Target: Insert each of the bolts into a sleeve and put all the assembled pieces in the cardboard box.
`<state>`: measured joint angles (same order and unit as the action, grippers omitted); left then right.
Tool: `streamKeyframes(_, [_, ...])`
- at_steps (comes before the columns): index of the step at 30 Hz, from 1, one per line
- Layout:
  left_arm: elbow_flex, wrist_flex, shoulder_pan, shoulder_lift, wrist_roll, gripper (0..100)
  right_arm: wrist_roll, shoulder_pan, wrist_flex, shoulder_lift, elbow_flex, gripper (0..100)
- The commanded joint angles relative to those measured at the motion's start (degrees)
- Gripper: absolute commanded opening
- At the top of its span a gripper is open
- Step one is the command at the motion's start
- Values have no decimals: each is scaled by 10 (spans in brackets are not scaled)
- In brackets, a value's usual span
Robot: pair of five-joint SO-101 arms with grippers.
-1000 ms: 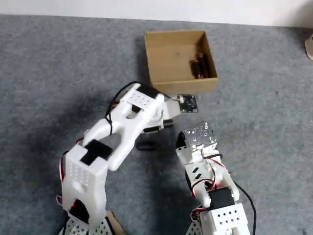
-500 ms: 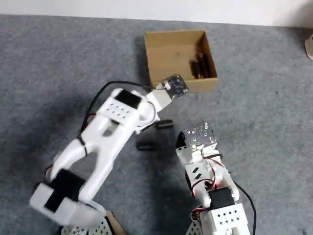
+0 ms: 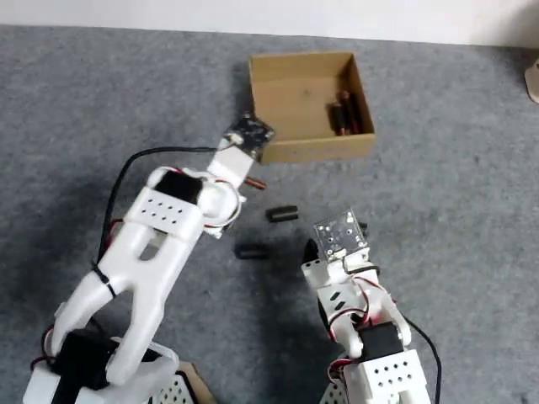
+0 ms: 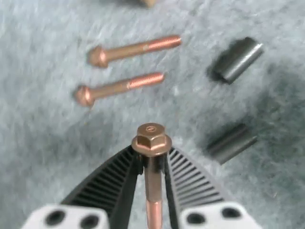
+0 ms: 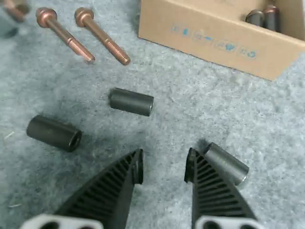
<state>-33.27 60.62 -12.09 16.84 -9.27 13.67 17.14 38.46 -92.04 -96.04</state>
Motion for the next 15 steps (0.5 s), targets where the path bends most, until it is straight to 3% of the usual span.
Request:
streamKeyframes(1, [-14,-5,30,33,26,5,5,2,22,-7,-8,149])
streamKeyframes(7, [-44,-10,80,33,68,5,-18,16,121,-1,76,149])
streamKeyframes(15, [-77,-55,85,34,88,5,7,65,207,0,136,149])
